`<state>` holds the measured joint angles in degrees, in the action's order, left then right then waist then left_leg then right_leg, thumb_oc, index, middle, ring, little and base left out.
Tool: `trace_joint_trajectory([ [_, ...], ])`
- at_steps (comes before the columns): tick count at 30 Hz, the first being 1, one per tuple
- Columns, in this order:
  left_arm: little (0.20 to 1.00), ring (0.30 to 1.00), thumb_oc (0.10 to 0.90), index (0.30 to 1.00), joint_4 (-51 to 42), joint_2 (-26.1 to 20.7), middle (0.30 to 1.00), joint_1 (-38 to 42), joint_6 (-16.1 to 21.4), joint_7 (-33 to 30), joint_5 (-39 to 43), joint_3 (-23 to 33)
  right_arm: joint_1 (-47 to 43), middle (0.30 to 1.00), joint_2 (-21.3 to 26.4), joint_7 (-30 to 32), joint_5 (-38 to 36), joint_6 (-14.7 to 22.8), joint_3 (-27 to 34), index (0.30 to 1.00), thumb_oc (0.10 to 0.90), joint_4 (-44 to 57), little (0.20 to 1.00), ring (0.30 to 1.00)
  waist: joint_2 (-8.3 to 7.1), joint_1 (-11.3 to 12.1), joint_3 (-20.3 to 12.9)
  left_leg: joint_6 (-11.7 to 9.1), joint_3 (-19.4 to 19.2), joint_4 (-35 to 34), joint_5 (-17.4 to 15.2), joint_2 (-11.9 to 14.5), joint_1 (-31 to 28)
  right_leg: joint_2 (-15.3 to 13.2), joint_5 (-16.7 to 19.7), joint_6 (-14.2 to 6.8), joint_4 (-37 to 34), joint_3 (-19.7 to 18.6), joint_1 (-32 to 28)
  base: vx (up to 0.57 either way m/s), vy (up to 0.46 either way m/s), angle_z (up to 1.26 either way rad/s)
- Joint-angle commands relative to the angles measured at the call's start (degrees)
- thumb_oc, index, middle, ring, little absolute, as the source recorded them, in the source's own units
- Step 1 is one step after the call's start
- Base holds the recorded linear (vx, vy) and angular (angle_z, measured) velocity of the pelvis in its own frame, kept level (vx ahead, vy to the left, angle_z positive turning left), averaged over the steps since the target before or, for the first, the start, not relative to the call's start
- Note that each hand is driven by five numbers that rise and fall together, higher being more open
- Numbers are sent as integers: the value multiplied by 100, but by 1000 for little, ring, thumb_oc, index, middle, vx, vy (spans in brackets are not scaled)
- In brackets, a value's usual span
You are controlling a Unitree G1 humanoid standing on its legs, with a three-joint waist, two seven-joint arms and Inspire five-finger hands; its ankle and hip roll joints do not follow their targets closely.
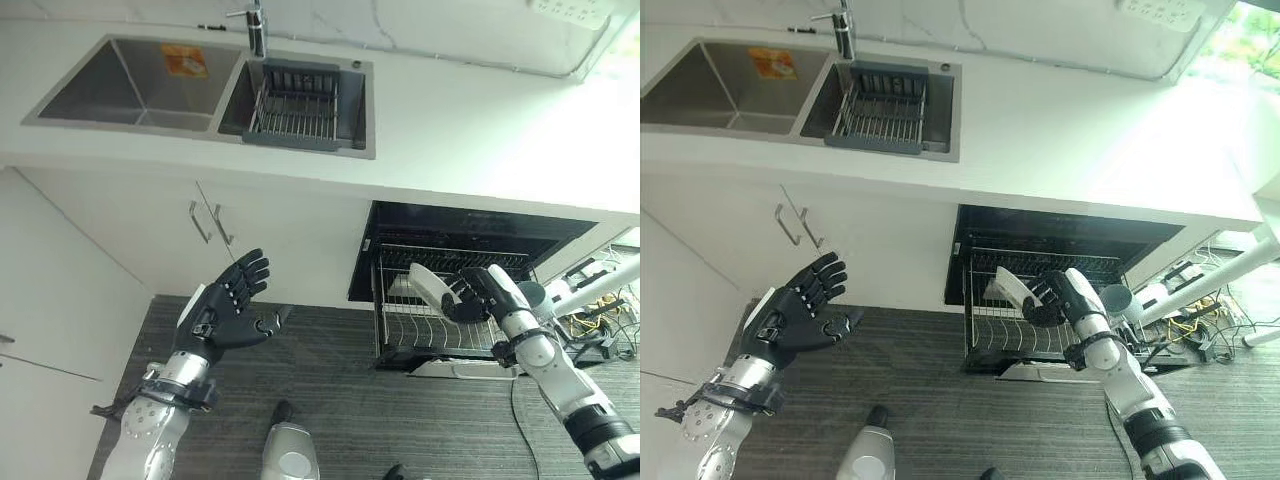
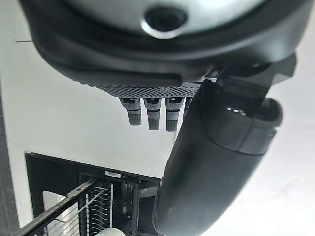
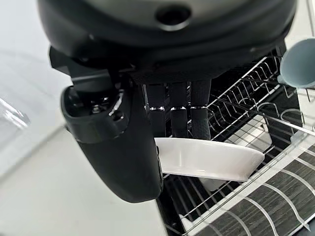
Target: Place the dishes in the dishwasher.
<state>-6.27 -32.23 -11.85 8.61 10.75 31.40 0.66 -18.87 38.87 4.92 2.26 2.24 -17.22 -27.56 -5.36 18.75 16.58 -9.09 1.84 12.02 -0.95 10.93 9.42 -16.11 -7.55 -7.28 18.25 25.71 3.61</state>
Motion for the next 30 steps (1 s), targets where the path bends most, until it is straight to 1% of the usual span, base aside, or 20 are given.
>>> trace_joint_trajectory([
  [1,900,900,800,900,-623,-411,900,509,497,183,221,62,-1109,300,526,471,-87,310,-158,300,400,14,300,300,-110,114,-191,192,370,516,-735,-203,308,-66,-101,-549,-106,-100,-380,-15,-117,18],
  [4,900,900,800,900,-642,-514,900,609,489,190,194,2,-1334,300,482,549,-217,269,-331,300,400,-332,300,300,-179,222,-69,211,431,516,-726,-195,384,-39,-63,-567,-106,-88,-336,4,-94,14],
  [7,900,900,800,900,-632,-606,900,724,493,148,151,-40,-1586,300,416,586,-96,197,-511,300,400,-616,300,300,-243,319,81,219,459,516,-717,-166,490,-10,-24,-592,-106,-87,-268,-16,-68,3],
  [8,900,900,800,900,-628,-659,900,762,518,106,175,-42,-1728,300,414,603,-102,120,-632,300,400,-788,300,300,-253,362,172,226,462,516,-708,-156,547,8,-14,-591,-106,-91,-236,-55,-52,-3],
  [13,900,900,800,900,-622,-824,900,922,600,25,296,-22,-2064,300,406,717,-287,63,-821,300,400,-1199,300,300,-281,448,431,233,474,516,-672,-119,773,36,12,-601,-106,-126,-90,-79,-34,-2],
  [19,900,900,800,900,-654,-905,900,1117,680,-109,399,-85,-2457,300,383,638,-184,-3,-999,300,400,-1665,300,300,-251,497,643,243,472,516,-636,-120,994,49,39,-602,-106,-185,89,-81,21,-5],
  [23,900,900,800,900,-735,-916,900,1238,653,-194,381,-152,-2585,300,261,708,-288,-41,-1078,300,400,-1986,300,300,-278,556,793,253,504,516,-637,-118,1136,50,64,-615,-106,-203,234,-56,3,-5],
  [30,900,900,800,900,-759,-969,900,1267,696,-339,470,-142,-2724,300,117,707,-165,-32,-1173,300,400,-2324,300,300,-236,579,874,266,512,516,-626,-145,1305,66,64,-589,-106,-257,413,-35,28,-2],
])
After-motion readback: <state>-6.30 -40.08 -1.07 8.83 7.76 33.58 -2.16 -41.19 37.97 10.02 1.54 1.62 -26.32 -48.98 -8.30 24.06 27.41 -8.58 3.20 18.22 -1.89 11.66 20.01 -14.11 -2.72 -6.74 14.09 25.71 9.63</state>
